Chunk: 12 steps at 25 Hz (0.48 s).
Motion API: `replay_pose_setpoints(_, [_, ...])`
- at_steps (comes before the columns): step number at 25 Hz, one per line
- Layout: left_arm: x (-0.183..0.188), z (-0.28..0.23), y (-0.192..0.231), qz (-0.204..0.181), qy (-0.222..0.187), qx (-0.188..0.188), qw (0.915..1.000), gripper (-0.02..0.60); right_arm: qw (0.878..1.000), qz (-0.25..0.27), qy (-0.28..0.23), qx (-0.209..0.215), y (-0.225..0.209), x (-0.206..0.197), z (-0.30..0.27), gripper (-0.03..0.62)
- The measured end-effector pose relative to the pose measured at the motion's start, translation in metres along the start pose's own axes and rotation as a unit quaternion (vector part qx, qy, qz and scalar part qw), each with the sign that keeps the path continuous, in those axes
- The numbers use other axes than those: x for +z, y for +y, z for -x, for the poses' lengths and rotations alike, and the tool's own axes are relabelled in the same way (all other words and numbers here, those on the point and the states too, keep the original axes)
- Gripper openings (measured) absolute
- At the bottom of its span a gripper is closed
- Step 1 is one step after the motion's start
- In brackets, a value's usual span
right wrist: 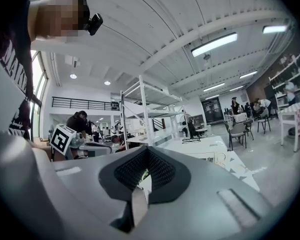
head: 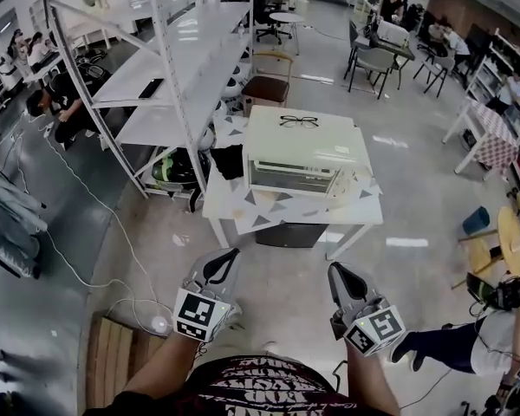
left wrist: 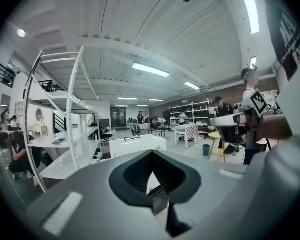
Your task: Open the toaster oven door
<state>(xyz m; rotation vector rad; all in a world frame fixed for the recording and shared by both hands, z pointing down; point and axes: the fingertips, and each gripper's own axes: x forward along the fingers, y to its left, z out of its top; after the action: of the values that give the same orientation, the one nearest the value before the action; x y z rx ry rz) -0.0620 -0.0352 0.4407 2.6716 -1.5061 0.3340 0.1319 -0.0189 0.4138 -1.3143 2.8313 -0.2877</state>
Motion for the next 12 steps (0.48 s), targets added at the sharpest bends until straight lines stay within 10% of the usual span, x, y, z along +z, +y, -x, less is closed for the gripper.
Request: replay_pose_setpoints(12, [0.03, -0.038, 0.054, -0.034, -0.038, -0.026, 0.9983, 0.0, 0.999, -0.01, -0.008, -0.045, -0.013, 0.002, -0.05, 0.026])
